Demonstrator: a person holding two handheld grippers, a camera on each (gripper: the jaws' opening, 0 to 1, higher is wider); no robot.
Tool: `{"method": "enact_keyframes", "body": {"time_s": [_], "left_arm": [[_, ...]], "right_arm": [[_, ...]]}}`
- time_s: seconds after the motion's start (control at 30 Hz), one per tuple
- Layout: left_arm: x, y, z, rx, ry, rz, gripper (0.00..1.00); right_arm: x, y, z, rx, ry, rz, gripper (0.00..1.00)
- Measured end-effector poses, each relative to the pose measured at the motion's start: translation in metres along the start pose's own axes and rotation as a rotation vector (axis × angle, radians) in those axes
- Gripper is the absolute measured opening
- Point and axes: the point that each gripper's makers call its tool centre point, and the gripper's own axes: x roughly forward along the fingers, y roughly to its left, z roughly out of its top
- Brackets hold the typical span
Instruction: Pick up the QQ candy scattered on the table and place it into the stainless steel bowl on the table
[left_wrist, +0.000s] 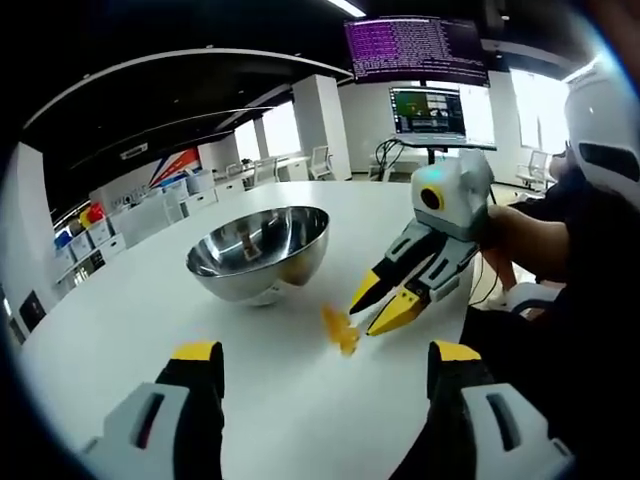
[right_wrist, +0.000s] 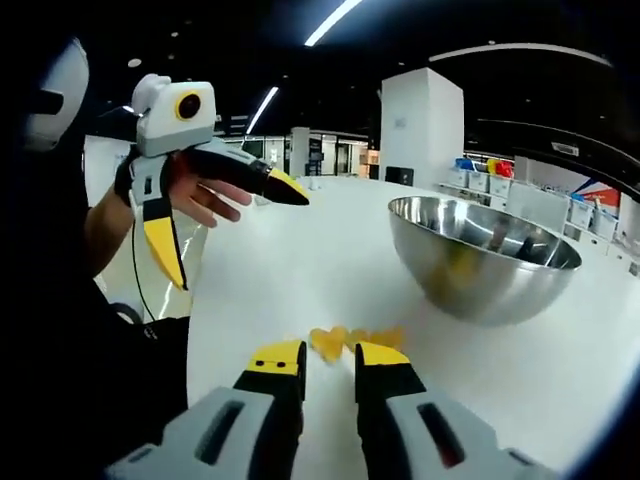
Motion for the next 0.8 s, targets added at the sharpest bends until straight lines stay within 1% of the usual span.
{"method": "enact_keyframes", "body": {"time_s": [0.1, 0.27, 0.37, 0.57, 0.7, 0.8], "left_arm": [[-0.001, -0.001, 0.0, 0.002, -0.001, -0.002, 0.83], [-0.001, 0.0, 0.0, 0.005, -0.003, 0.001, 0.83], [-0.001, -0.001, 0.0, 0.005, -0.003, -0.002, 0.83], [0.0, -0.002, -0.002, 0.008, 0.0, -0.004, 0.82], [0.0, -0.001, -0.002, 0.006, 0.001, 0.0, 0.82], [0.001, -0.002, -0.003, 0.006, 0.002, -0.002, 0.82]], "right_arm": [[0.001, 0.001, 0.0, -0.007, 0.002, 0.003, 0.14], [0.006, 0.003, -0.003, -0.004, 0.008, 0.017, 0.14], [0.011, 0.0, -0.004, -0.001, 0.011, 0.019, 0.14], [0.014, 0.0, -0.005, -0.006, 0.012, 0.031, 0.14], [0.015, -0.001, -0.007, -0.011, 0.016, 0.034, 0.11], [0.015, -0.001, -0.008, -0.003, 0.016, 0.035, 0.11]]}}
